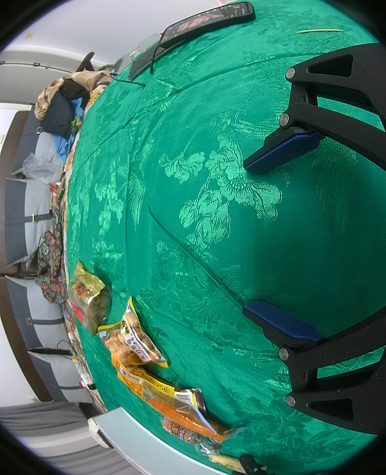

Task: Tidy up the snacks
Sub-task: 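Lower the rice-cake packet onto the bed and open the left tool, then move the right tool toward the clear sausage packet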

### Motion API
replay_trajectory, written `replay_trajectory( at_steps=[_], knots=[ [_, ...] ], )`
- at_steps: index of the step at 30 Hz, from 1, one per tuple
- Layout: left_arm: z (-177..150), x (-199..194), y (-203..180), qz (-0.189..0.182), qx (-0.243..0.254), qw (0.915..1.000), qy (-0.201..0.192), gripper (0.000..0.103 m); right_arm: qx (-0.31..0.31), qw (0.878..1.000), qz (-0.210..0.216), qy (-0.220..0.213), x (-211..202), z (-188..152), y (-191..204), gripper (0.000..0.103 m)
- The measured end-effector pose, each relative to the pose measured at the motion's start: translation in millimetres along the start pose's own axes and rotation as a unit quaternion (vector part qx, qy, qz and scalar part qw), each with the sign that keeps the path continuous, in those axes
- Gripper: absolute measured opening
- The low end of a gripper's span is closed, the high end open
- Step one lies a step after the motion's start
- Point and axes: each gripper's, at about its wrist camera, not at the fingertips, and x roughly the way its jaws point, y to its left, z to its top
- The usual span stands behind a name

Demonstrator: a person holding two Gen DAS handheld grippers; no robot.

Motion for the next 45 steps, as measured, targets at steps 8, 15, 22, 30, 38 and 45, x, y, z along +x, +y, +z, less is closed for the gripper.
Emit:
replay_trajectory(
  at_steps=[8,15,22,30,38,45],
  knots=[
    [0.0,1.1,1.0,0.0,0.002,1.0,-0.001,0.103,0.0,1.0,0.0,0.0,0.0,-0.1,0.0,0.09],
    [-1.8,0.5,8.6,0.016,-0.023,0.9996,-0.006,0.103,0.0,1.0,0.0,0.0,-0.1,-0.2,0.2,0.09],
    [-2.5,0.5,8.2,0.015,-0.018,0.9997,-0.005,0.103,0.0,1.0,0.0,0.0,-0.4,-0.3,-0.1,0.09],
    [-4.8,-0.9,9.2,0.009,-0.011,0.9999,-0.008,0.103,0.001,1.0,0.0,0.0,-0.4,-0.3,0.4,0.091],
    [-5.1,-0.9,9.2,0.009,-0.012,0.9998,-0.01,0.103,0.001,1.0,-0.001,0.001,-0.4,-0.3,0.3,0.091],
    [-5.2,-0.8,9.3,0.009,-0.012,0.9998,-0.01,0.103,-0.002,1.0,0.0,0.001,-0.6,0.2,0.4,0.09]
  ],
)
